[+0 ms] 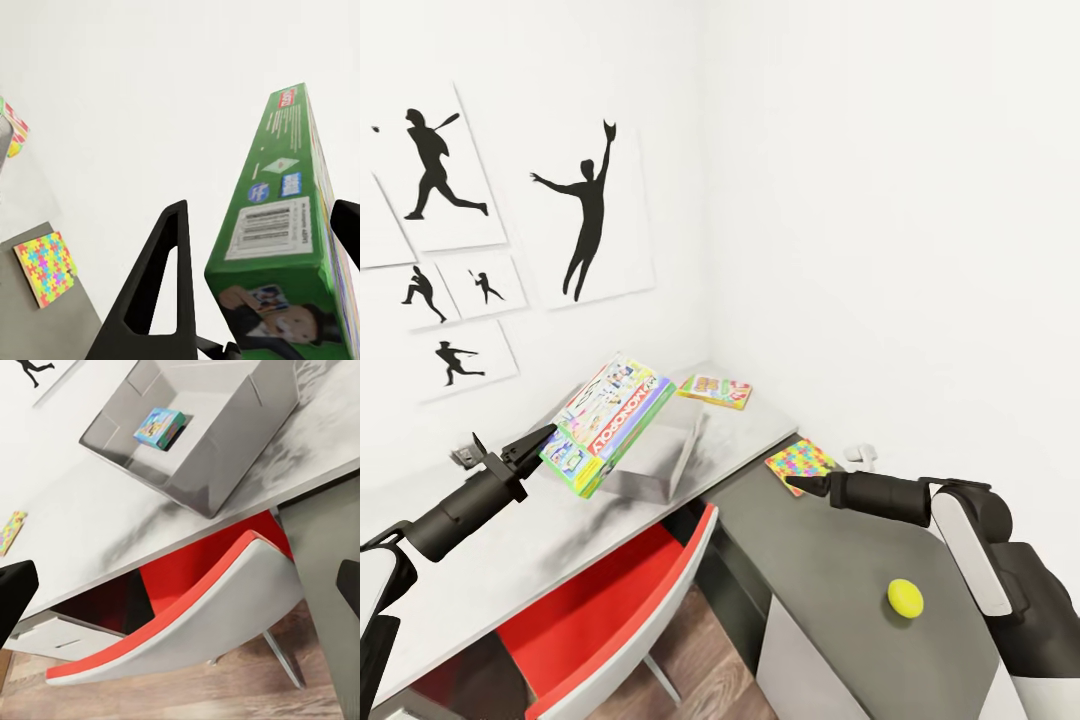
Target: Put all the toys in the child's room - the three board games (two on the bed and one on the table), the two jigsaw puzzles on the table, and the tennis ball on the table - inside the toy box on the table in the child's room.
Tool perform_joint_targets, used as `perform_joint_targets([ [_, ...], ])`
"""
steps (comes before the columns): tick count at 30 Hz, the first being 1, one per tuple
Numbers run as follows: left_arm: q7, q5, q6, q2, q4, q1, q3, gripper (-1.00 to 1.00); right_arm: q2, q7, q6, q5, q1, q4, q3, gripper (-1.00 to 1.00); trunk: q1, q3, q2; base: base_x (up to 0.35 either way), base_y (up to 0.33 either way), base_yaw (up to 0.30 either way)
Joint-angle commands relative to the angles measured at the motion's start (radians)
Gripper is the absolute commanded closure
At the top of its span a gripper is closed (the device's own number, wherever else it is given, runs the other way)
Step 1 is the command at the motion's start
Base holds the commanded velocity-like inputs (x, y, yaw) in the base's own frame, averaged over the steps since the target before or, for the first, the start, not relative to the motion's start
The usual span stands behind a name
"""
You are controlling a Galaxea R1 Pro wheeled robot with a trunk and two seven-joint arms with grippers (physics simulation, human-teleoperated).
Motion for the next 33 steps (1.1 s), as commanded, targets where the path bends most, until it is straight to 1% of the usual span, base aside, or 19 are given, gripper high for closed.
perform_joint_targets([
  [1,-0.002,0.001,0.006,0.0,0.0,-0.001,0.001,1.0,0.0,0.008,0.002,0.007,-0.001,0.0,0.0,-1.0,0.001,-0.002,-0.002,0.0,0.002,0.09],
  [9,-0.004,0.001,0.006,0.0,0.0,-0.001,-0.001,1.0,-0.002,0.009,0.002,0.006,0.0,0.0,-0.001,-1.0,0.001,-0.002,-0.002,0.0,0.012,0.037],
  [12,-0.004,0.001,0.006,0.0,0.0,-0.001,-0.002,1.0,-0.002,0.009,0.002,0.006,0.001,0.0,-0.001,-1.0,0.001,-0.002,-0.002,0.0,0.12,0.01],
  [20,-0.004,0.001,0.007,0.0,0.0,-0.001,-0.003,1.0,-0.003,0.007,0.002,0.005,0.001,-0.006,-0.002,-1.0,0.001,-0.002,-0.002,0.0,0.24,0.008],
  [27,-0.006,0.001,0.006,0.0,0.0,-0.001,-0.005,1.0,-0.003,0.007,0.002,0.005,0.001,-0.007,-0.003,-1.0,0.001,-0.002,-0.002,0.01,0.305,0.141],
  [33,-0.007,0.0,0.005,0.0,0.0,-0.001,-0.007,1.0,-0.003,0.007,0.002,0.005,0.001,-0.008,-0.003,-1.0,0.001,-0.002,-0.002,0.168,0.213,0.039],
])
